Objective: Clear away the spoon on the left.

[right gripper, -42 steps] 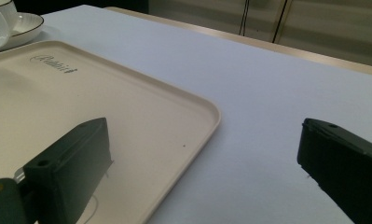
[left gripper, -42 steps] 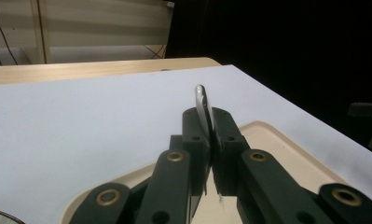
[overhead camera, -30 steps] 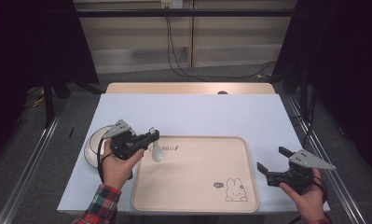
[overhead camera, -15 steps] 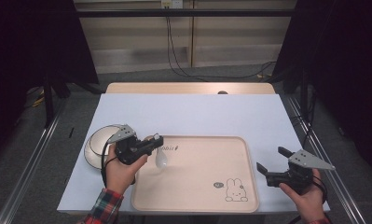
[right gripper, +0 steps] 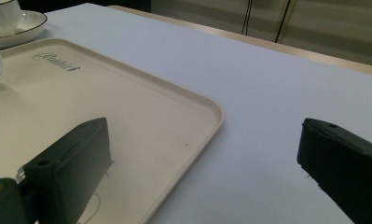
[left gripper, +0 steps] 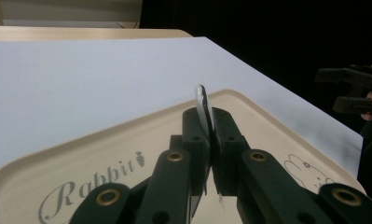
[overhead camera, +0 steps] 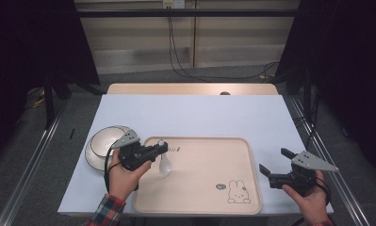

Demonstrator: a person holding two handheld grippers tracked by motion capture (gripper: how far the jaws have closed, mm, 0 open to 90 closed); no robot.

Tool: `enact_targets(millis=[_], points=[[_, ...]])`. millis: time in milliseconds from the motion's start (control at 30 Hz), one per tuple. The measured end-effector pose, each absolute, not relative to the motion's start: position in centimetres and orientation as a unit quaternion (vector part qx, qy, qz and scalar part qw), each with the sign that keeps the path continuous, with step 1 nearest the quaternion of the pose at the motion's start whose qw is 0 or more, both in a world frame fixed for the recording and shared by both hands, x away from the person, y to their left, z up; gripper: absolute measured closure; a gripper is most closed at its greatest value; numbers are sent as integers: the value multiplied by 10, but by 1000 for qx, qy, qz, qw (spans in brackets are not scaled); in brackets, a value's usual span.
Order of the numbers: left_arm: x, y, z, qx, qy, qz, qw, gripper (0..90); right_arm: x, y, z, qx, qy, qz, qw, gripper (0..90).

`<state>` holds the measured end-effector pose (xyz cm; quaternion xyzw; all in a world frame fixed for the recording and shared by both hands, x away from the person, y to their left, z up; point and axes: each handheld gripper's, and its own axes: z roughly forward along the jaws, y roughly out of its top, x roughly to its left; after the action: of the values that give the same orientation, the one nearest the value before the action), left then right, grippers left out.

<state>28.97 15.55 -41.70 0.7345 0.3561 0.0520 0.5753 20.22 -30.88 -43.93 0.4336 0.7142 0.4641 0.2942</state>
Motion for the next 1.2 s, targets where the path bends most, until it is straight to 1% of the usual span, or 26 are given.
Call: enact_targets(millis=[433,967,1200], points=[[280,151,-419,747,347,36,566,854,203,-309,-440,432,716,464,293,24],[268,148,-422,743,342,6,576,853,202,-308,-440,431,718,462,293,26],[267,145,-429,749,343,-3,566,852,202,-308,-440,431,718,462,293,26]])
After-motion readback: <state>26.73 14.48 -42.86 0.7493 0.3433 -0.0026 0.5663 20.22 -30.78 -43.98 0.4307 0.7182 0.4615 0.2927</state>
